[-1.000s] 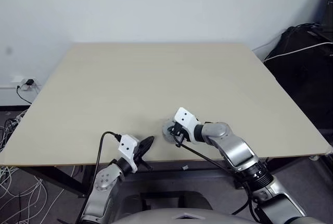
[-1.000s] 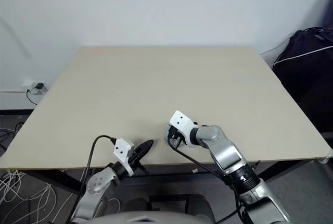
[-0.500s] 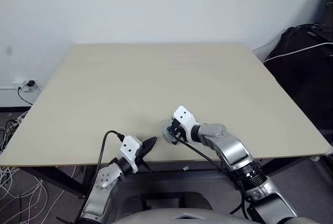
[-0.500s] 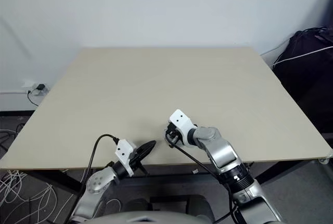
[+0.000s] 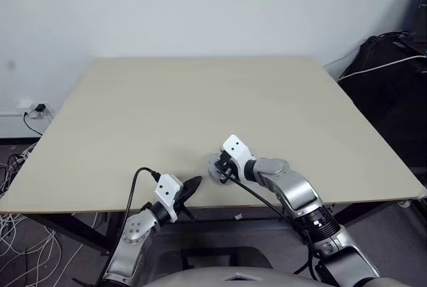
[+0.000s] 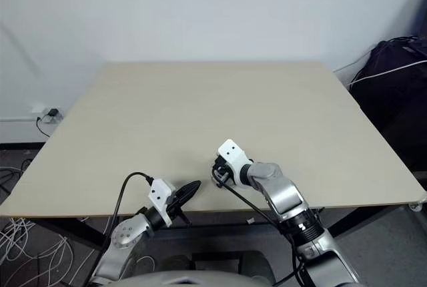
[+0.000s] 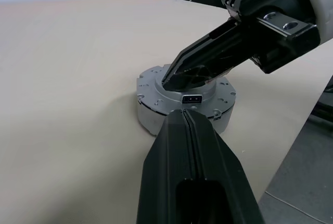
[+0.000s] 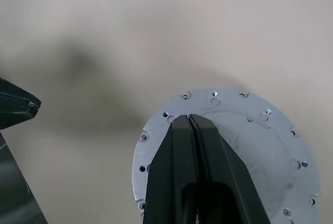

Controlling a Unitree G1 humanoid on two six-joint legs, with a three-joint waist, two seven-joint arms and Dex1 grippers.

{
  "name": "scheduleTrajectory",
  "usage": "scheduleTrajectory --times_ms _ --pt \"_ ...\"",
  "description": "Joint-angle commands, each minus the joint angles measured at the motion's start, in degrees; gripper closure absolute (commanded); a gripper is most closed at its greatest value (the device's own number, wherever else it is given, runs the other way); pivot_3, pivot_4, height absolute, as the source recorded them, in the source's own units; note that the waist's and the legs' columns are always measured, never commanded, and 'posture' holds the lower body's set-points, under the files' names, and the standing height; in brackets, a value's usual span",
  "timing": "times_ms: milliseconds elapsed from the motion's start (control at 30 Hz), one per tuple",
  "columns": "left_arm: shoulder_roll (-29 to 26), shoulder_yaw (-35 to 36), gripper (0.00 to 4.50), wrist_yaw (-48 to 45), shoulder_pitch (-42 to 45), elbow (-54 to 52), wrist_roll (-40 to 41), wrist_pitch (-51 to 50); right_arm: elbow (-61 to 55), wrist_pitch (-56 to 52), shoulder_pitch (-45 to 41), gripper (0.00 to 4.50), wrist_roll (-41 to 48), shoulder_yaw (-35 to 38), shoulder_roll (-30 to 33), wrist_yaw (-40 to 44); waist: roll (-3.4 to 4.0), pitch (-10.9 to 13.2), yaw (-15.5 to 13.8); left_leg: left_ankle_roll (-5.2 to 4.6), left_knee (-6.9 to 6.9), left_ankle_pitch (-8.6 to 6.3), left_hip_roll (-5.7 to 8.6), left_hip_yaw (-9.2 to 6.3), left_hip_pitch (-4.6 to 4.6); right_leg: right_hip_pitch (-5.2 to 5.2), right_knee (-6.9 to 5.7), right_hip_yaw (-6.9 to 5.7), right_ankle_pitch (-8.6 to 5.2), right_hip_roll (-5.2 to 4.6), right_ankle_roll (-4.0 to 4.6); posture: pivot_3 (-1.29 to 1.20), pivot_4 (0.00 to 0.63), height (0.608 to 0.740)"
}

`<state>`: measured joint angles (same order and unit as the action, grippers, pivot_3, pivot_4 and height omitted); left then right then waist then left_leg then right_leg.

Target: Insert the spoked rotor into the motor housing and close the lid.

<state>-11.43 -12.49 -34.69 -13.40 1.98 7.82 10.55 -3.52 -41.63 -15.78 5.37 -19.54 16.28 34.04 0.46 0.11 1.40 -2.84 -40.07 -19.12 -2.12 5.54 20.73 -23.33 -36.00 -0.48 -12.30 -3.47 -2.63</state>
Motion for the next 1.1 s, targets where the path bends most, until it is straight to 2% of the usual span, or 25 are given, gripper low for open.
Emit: scheduleTrajectory --times_ms 33,67,167,333,567,1100 --pt "0.2 -0.2 4.5 0.0 0.5 -0.9 0.4 0.7 -4.0 5.1 0.0 4.47 3.6 4.7 -1.4 0.4 0.02 0.0 0.1 0.0 0.0 0.0 0.0 0.0 0.08 -0.06 -0.01 0.0 0.0 0.0 -0.01 0.0 0.0 0.74" --pt "0.2 -0.2 4.5 0.0 0.5 -0.9 0.4 0.7 -4.4 5.4 0.1 4.47 4.0 5.3 -1.5 0.3 0.03 0.0 0.2 0.0 0.0 0.0 0.0 0.0 0.1 -0.08 -0.01 0.0 0.01 0.01 -0.01 0.0 0.0 0.74" --pt "0.3 -0.2 4.5 -0.1 0.4 -0.5 0.5 0.8 -6.2 5.9 0.9 3.83 5.4 7.0 -1.2 0.4 0.03 0.0 0.2 0.0 0.01 0.0 -0.01 0.01 0.13 -0.1 0.0 0.0 0.0 0.01 -0.01 0.0 0.0 0.74" --pt "0.3 0.0 4.5 -0.4 0.6 0.2 0.7 0.9 -7.3 6.3 2.1 2.24 6.6 7.9 -0.5 0.8 0.02 0.0 0.1 -0.01 0.01 -0.01 -0.01 0.01 0.12 -0.09 0.01 0.0 0.0 0.01 0.0 0.0 0.0 0.74" --pt "0.2 0.2 4.5 -0.8 0.8 1.0 0.8 1.4 -3.0 9.6 3.5 0.04 5.6 7.4 1.6 1.5 0.02 0.0 0.2 -0.01 0.01 -0.01 -0.01 0.02 0.11 -0.09 0.01 0.0 -0.01 0.0 0.0 0.0 0.0 0.74" --pt "0.6 0.8 4.5 -0.1 0.4 0.2 1.3 0.3 6.9 13.2 1.8 0.04 4.0 5.8 2.6 5.4 0.02 0.0 0.1 -0.02 0.01 -0.01 -0.01 0.02 0.11 -0.09 0.01 0.01 -0.01 0.01 0.01 0.0 0.0 0.74"
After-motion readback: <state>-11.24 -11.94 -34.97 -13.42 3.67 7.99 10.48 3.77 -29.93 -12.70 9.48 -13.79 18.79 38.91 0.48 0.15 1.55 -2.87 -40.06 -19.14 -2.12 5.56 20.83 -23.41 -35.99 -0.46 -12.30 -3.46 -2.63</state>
